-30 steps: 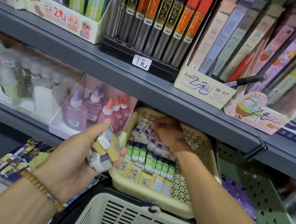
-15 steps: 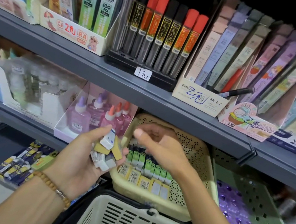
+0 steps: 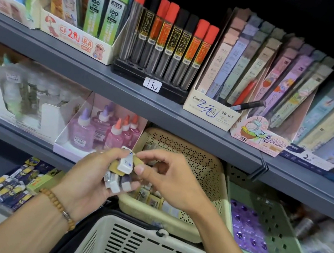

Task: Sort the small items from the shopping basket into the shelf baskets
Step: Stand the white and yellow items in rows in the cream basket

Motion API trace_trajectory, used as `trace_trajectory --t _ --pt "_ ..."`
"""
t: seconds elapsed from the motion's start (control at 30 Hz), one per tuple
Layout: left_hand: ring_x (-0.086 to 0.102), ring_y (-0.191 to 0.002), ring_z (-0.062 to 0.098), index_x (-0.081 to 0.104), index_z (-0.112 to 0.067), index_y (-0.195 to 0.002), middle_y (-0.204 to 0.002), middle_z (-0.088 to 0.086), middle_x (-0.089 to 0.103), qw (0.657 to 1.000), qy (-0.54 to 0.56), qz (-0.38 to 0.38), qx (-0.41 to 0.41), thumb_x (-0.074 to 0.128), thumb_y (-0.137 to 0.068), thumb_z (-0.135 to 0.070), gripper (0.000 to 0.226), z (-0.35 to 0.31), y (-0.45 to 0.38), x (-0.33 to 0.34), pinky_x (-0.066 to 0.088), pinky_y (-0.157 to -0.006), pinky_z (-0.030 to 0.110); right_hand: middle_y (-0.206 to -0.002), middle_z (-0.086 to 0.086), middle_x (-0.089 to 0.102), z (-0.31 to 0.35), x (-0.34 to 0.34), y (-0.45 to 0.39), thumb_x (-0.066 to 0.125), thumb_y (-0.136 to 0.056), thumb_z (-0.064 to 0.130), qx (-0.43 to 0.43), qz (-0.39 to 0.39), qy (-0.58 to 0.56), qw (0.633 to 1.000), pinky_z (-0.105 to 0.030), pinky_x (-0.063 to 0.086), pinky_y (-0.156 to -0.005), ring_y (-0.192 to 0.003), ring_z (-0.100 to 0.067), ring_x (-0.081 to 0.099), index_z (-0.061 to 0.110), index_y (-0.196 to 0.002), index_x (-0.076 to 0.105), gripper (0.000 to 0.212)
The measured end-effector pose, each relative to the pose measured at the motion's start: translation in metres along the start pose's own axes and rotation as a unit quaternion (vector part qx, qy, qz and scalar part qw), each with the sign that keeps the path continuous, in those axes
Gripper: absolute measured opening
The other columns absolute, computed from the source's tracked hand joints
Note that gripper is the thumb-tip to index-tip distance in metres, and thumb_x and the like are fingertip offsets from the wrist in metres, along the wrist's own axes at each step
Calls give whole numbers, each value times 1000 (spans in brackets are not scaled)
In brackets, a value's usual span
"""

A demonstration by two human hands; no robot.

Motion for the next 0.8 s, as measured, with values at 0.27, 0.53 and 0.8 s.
trace_trajectory --t 0.27,0.53,0.8 --pt "73 -77 34 61 4 -108 -100 24 71 1000 -7 -27 13 62 -88 -9 24 5 -3 1 59 -55 34 -69 2 68 -37 -40 12 61 -95 10 137 -135 -50 980 -18 44 -46 -49 -5 57 12 -100 63 6" --pt "70 -66 27 70 -9 -99 -84 18 69 999 -40 -14 12 73 -66 -13 33 7 -4 2 56 -49 31 -68 6 62 -85 -68 42 56 -97 12 299 -21 109 948 -17 47 -52 -51 -1 54 17 -83 67 19" --pt "65 -59 27 74 -9 -84 -77 20 67 998 -64 -18 20 74 -61 -5 23 8 -1 7 57 -49 33 -95 0 70 -59 -48 36 61 -95 23 195 -56 48 978 -27 56 -67 -58 -4 55 19 -95 70 10"
Point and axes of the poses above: each hand's wrist, its own y-axis away from the middle knuckle, its own x-axis out of the palm, z = x × y, the point moved 4 cm from there along -y, towards the middle knuckle
